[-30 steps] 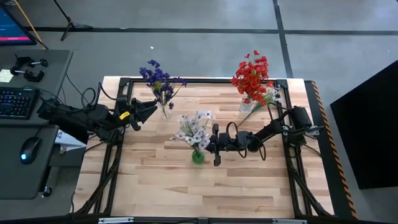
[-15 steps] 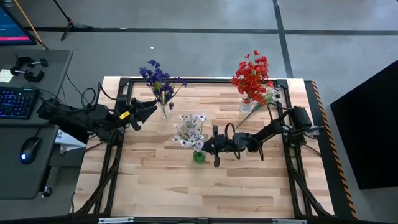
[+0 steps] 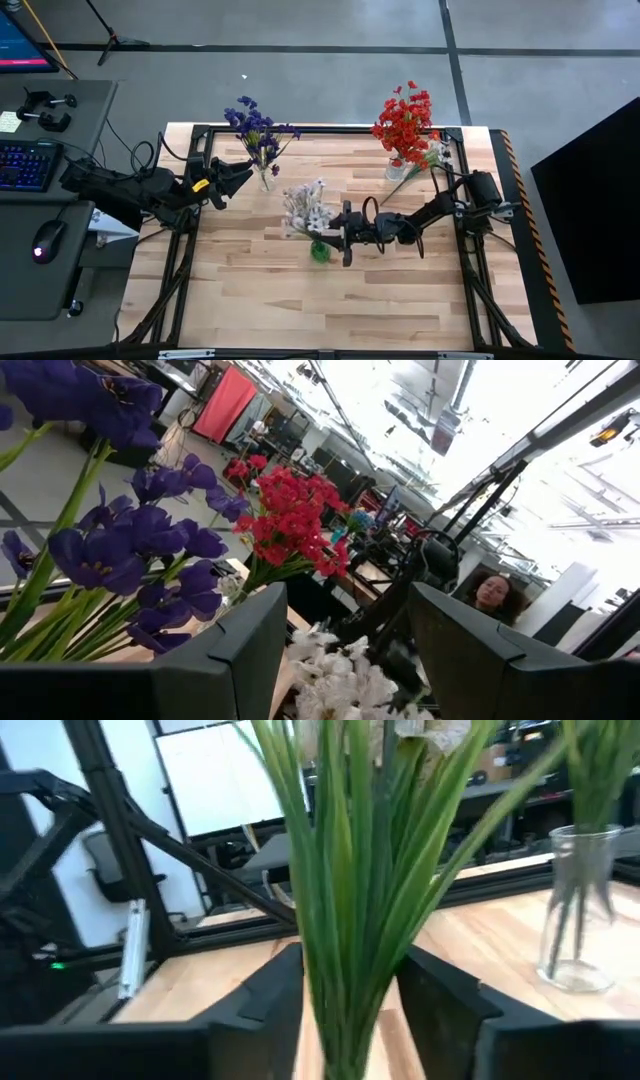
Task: Sort flowers into vase by color
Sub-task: Put the left white flowers into the green flower vase, then put the white flowers into the green flower vase
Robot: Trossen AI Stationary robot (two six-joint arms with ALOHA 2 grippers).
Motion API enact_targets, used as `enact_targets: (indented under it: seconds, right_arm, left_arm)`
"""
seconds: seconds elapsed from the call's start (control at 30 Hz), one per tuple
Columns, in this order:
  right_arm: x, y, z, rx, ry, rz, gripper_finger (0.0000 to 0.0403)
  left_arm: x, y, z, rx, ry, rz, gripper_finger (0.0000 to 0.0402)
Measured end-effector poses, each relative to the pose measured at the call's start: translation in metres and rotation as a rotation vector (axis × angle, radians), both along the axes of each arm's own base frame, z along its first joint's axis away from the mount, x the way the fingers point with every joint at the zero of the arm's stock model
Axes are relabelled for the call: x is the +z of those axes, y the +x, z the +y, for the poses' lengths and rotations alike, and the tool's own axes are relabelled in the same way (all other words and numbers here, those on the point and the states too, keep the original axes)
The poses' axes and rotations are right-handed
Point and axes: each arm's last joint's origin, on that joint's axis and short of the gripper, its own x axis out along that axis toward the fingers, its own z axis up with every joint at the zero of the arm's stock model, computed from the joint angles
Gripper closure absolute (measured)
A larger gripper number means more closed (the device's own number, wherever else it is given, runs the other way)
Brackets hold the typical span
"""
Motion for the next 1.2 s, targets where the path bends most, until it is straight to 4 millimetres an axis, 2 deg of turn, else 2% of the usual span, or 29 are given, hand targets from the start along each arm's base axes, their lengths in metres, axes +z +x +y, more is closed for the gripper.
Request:
enact_targets:
  seconds: [0.17,0.37,0.63,0.77,0.9,1.07,1.2]
  right_arm:
    - [-0.001,-0.001,0.004,0.047,0.017,0.008,0.0227]
    - [-0.001,-0.003,0.011,0.071,-0.003,0.071,0.0222]
    - [0.024,-0.015,-0.001,0.042,-0.037,0.261,0.0222]
    - [0.041,-0.031,-0.004,0.044,-0.064,0.385,0.0222]
    - [0.057,-0.056,-0.008,0.046,-0.057,0.539,0.0222]
    - [0.066,-0.095,-0.014,-0.058,0.216,0.773,0.0222]
    - [0.064,-0.12,-0.006,-0.203,0.385,0.901,0.0222]
  left_arm:
    - [0.0,0.0,0.0,-0.001,0.0,0.0,0.0204]
    - [0.0,0.0,-0.001,-0.019,0.003,-0.001,0.0204]
    - [0.0,0.0,0.0,-0.02,0.002,-0.003,0.0204]
    - [0.002,-0.003,0.0,-0.021,-0.001,-0.015,0.0204]
    - [0.003,-0.006,0.001,-0.018,0.011,-0.023,0.0204]
    - [0.008,-0.015,0.004,-0.015,0.012,-0.058,0.0204]
    - [0.01,-0.019,0.005,-0.012,0.017,-0.073,0.0204]
